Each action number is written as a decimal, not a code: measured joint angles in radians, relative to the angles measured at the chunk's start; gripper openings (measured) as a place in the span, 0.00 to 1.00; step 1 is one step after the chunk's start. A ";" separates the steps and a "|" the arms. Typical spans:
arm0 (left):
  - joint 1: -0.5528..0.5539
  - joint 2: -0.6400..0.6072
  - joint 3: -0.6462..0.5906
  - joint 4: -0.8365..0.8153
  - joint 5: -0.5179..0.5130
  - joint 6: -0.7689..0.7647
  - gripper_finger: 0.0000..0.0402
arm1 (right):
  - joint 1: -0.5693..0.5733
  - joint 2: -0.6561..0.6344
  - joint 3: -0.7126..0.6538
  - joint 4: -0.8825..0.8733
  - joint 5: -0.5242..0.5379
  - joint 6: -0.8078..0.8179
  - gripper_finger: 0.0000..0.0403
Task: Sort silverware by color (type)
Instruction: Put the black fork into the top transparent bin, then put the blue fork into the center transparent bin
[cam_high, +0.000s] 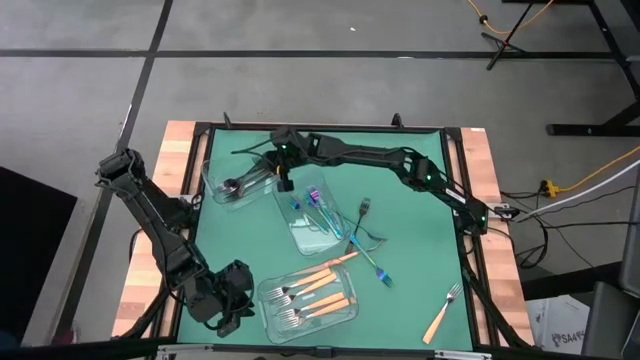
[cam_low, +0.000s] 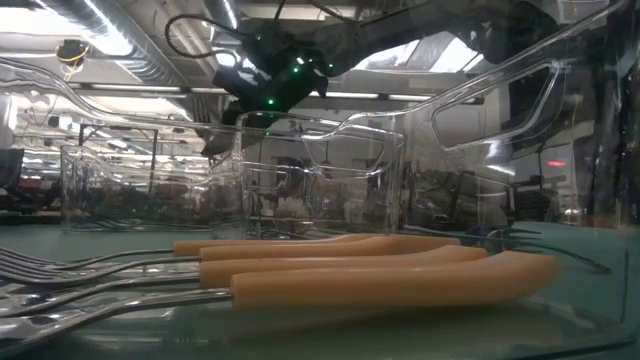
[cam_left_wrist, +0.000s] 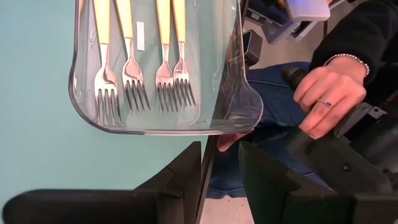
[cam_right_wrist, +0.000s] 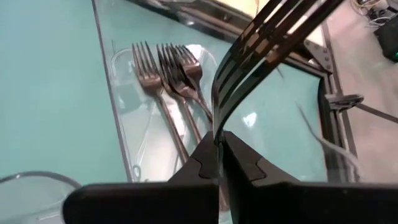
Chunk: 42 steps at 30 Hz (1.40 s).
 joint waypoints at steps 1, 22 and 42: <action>0.000 0.000 0.000 0.000 0.000 0.000 0.26 | 0.000 0.000 -0.007 0.000 0.000 0.000 0.00; 0.000 0.000 0.000 0.000 0.000 0.000 0.26 | 0.000 -0.004 -0.060 0.046 0.001 0.000 0.04; 0.000 0.000 0.000 0.000 -0.002 0.000 0.26 | 0.000 -0.001 -0.061 0.049 0.002 0.000 0.12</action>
